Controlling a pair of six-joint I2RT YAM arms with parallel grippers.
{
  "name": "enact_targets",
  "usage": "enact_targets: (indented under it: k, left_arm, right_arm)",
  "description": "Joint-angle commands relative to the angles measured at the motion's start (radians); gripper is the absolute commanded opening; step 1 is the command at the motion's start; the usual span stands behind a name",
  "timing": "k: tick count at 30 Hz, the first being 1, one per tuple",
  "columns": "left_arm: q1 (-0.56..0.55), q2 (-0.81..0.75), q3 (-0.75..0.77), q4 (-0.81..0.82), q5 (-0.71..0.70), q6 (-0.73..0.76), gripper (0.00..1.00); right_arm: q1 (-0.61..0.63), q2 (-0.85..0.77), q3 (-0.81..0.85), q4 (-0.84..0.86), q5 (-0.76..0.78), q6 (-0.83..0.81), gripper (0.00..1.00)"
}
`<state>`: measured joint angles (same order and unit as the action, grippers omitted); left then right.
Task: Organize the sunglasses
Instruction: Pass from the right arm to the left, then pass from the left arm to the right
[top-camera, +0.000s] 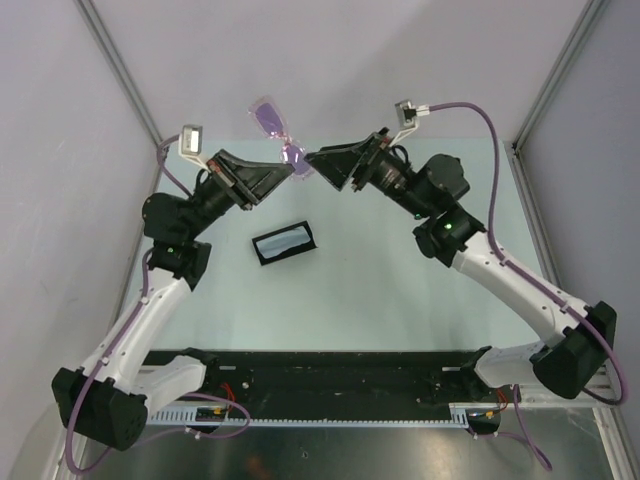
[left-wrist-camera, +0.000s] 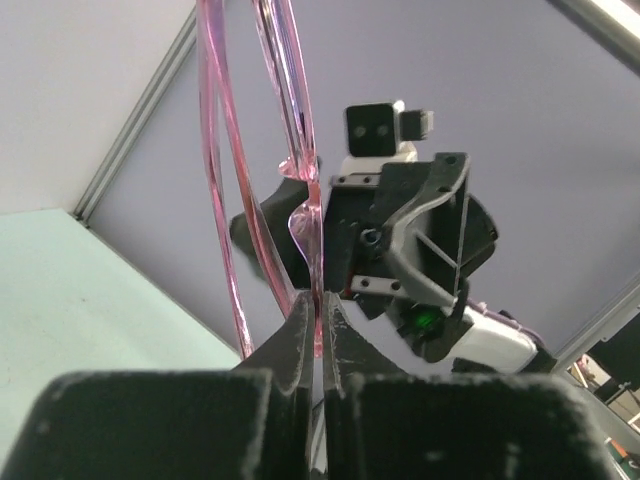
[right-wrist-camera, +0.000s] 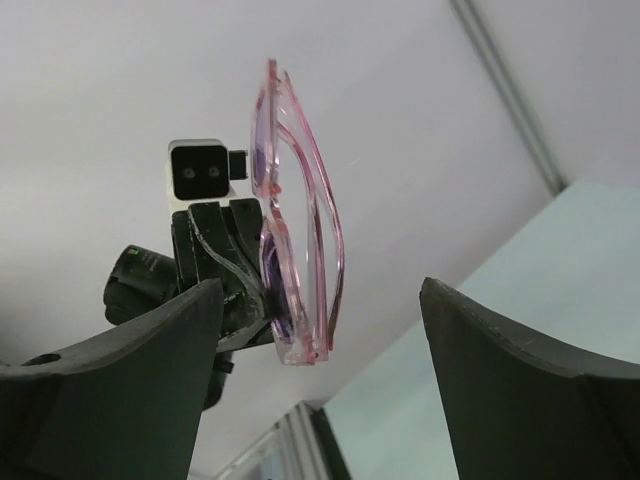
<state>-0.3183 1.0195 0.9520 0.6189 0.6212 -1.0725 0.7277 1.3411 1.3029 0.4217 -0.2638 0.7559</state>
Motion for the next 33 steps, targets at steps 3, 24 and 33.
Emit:
enact_targets:
  k: [3,24,33]
  left_arm:
    - [0.076,0.037,-0.01,-0.007,0.21,0.046,0.0]
    - [0.094,0.024,0.022,-0.038,0.489,0.108,0.0]
    - [0.096,0.042,0.03,-0.05,0.466,0.118,0.0]
  right_arm:
    - [-0.131,-0.129,0.045,-0.142,-0.086,-0.094,0.85]
    - [-0.169,0.271,0.55,-0.636,-0.741,-0.236,0.51]
    - [-0.139,0.27,0.564,-0.649,-0.701,-0.279,0.45]
